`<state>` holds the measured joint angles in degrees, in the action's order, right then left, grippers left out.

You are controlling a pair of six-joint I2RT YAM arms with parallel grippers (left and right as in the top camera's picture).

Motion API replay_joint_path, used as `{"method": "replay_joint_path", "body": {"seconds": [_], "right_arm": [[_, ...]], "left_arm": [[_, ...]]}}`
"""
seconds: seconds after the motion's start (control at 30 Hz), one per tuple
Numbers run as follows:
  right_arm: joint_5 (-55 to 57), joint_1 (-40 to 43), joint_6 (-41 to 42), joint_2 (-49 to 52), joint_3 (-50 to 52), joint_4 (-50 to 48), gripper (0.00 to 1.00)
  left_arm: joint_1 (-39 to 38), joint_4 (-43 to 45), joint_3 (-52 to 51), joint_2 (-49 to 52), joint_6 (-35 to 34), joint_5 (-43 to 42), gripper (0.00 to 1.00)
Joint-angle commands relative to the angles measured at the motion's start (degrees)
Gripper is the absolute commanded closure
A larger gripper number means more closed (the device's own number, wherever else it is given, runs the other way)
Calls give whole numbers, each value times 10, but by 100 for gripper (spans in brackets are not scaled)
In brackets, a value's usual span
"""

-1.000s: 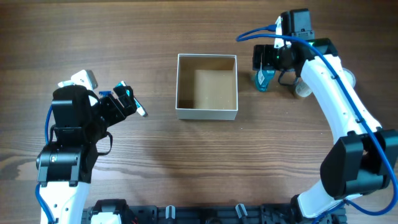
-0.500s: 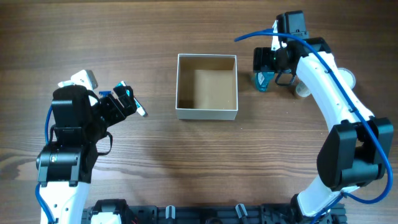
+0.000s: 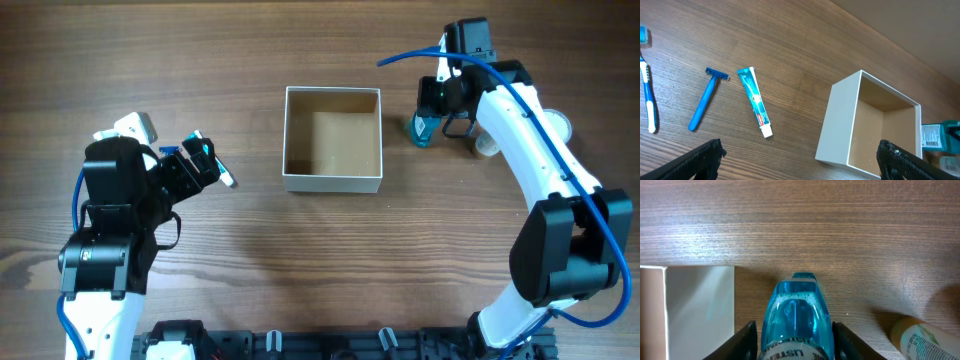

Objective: Pack container
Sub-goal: 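Carry the mouthwash bottle left and lower it into the white box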

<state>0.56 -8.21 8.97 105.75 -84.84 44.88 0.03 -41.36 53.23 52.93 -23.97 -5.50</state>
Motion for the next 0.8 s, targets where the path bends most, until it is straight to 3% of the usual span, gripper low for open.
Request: {"method": "replay_joint_path", "body": {"seconds": [0.0,0.3,0.43,0.5,0.77], "right_arm": [[12,-2,2,7,-2,3,59],[12,-2,2,7,-2,4,67],[12,-2,2,7,-2,2,81],[12,-2,2,7,-2,-1,96],[16,-4,2,-92,-33,31,96]], "left_arm": [[-3,2,12,1,-5,-7,0],[-3,2,12,1,-5,-7,0],[-3,2,12,1,-5,-7,0],[-3,2,12,1,-5,-7,0],[-3,2,12,1,-5,-7,0]]}}
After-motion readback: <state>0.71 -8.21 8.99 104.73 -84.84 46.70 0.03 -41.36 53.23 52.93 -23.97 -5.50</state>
